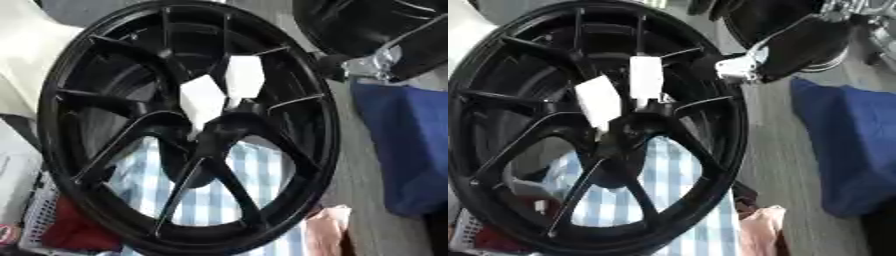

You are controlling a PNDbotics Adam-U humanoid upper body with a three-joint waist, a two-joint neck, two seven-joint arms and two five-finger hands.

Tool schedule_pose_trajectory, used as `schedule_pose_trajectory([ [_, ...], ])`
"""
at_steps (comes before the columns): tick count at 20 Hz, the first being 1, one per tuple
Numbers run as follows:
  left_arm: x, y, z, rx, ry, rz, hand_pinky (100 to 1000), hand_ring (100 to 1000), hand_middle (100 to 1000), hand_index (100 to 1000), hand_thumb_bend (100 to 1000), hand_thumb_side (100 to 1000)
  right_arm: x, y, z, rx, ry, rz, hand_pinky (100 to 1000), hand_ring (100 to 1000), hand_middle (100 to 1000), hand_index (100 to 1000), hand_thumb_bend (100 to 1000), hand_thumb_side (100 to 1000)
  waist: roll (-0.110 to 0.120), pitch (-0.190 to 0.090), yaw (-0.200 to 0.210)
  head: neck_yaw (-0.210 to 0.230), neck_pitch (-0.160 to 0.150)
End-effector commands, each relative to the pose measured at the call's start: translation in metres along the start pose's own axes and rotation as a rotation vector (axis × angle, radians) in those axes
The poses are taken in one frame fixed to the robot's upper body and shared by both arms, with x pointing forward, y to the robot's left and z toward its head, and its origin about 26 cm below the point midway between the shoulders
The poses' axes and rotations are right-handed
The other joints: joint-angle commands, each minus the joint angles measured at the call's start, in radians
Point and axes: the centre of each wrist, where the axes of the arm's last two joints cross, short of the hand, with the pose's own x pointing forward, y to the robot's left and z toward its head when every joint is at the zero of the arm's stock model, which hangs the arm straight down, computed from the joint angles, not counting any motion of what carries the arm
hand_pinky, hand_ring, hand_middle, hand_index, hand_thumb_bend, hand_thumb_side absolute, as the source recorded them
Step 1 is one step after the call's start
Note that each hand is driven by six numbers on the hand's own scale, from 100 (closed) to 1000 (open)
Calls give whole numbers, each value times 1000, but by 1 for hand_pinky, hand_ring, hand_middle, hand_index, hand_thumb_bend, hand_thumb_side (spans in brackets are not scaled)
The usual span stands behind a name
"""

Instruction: Pull the pin out of the wheel hub.

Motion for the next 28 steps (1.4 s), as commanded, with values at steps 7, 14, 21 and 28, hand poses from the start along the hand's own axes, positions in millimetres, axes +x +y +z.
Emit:
schedule_pose_trajectory([
  [7, 7, 0, -5, -20, -21, -13, 702, 703, 671, 770, 101, 808, -8, -8, -23, -9, 52, -31, 828, 778, 770, 806, 452, 431, -1, -29, 10, -11, 15],
  [14, 8, -1, -6, -13, -19, -5, 701, 702, 667, 765, 102, 809, -6, -6, -40, -17, 21, -71, 827, 794, 790, 819, 492, 424, -13, -25, 20, -18, 20],
  [21, 9, 0, -7, 7, -16, -2, 699, 698, 661, 760, 100, 809, -12, 0, -50, 29, 6, -139, 820, 801, 802, 826, 532, 438, -22, -14, 33, -18, 28],
  [28, 10, -2, -8, 13, -17, 3, 699, 697, 659, 758, 100, 811, -22, 8, -57, 47, 29, -157, 819, 798, 789, 821, 543, 429, -29, 1, 46, -20, 29],
])
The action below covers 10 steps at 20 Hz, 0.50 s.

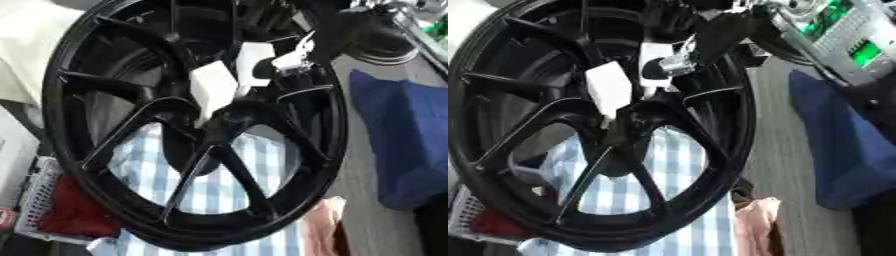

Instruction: Pull the pin out of the wheel hub.

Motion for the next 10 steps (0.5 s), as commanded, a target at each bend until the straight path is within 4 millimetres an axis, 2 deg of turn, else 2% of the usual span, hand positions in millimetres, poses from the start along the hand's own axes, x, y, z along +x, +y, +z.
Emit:
schedule_pose_trajectory([
  [1, 7, 1, -4, 3, -26, 0, 699, 696, 658, 758, 100, 812, -5, -5, 2, -16, 19, 20, 819, 796, 785, 816, 543, 426, 7, -12, 3, -2, 3],
  [6, 7, 0, -4, 4, -25, 1, 699, 696, 657, 757, 100, 815, -16, -1, -4, -4, 39, 4, 816, 782, 745, 799, 535, 418, 2, -4, 11, -1, 5],
  [10, 6, 1, -4, 11, -22, 5, 699, 695, 654, 755, 102, 815, -19, 0, -6, 1, 37, -19, 805, 749, 670, 736, 505, 390, 1, -1, 16, 2, 6],
])
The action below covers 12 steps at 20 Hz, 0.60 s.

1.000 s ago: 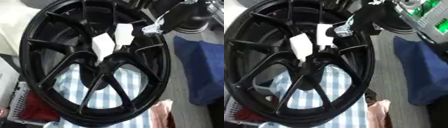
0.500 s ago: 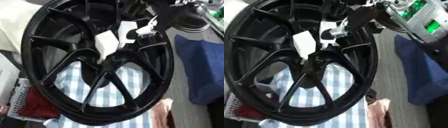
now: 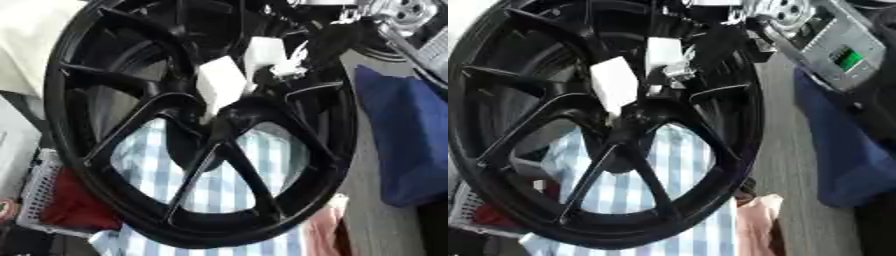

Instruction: Pull the pin out of the wheel hub.

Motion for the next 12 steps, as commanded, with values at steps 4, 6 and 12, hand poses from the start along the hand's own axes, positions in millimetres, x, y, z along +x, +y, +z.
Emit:
schedule_pose_trajectory([
  [4, 7, 2, -4, 10, -26, 6, 699, 694, 654, 755, 104, 815, -1, -5, 2, -19, 7, -8, 799, 733, 635, 705, 477, 355, 7, -14, 3, 3, 8],
  [6, 7, 2, -4, 11, -23, 12, 699, 694, 652, 754, 107, 817, -2, -5, 1, -21, 9, -27, 783, 695, 574, 645, 340, 283, 6, -14, 4, 5, 8],
  [12, 4, 4, -3, 22, -13, 21, 699, 694, 651, 753, 107, 817, -1, -6, 2, -9, -2, -74, 766, 641, 494, 590, 220, 174, 8, -20, -1, 6, 9],
])
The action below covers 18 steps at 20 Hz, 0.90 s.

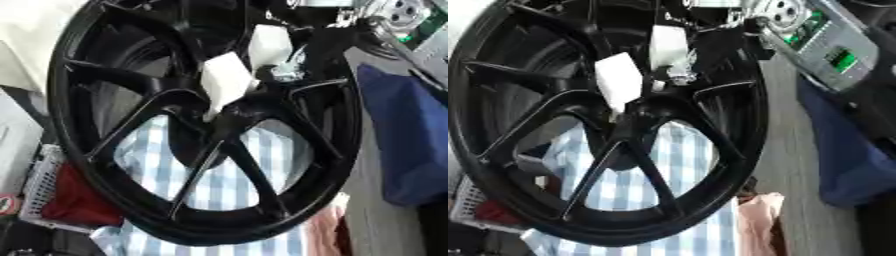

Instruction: Pull the pin out of the wheel hub.

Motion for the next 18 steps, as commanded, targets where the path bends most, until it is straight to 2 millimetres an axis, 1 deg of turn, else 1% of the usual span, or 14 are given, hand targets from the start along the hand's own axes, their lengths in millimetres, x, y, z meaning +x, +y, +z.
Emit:
schedule_pose_trajectory([
  [1, 6, 3, -3, 10, -22, -2, 699, 694, 651, 754, 107, 816, 3, -10, 8, -14, 2, -2, 765, 634, 484, 584, 208, 175, 12, -23, -5, 1, 2],
  [6, 5, 4, -3, 15, -20, -5, 700, 695, 652, 754, 107, 815, 11, -19, 17, -33, -20, -11, 762, 618, 467, 569, 193, 175, 18, -30, -15, 2, 1],
  [11, 4, 5, -2, 16, -17, -6, 700, 696, 653, 754, 106, 813, 16, -32, 31, -91, -31, -29, 757, 609, 462, 562, 177, 167, 25, -36, -25, 2, 0],
  [14, 4, 6, -2, 18, -15, -7, 700, 697, 653, 755, 105, 812, 15, -43, 43, -155, -27, -39, 756, 606, 461, 560, 170, 164, 31, -39, -31, 2, -4],
  [18, 3, 8, -1, 26, -11, -14, 701, 697, 654, 755, 103, 812, 10, -56, 63, -236, -21, -86, 753, 599, 457, 557, 154, 162, 40, -42, -44, 6, -1],
])
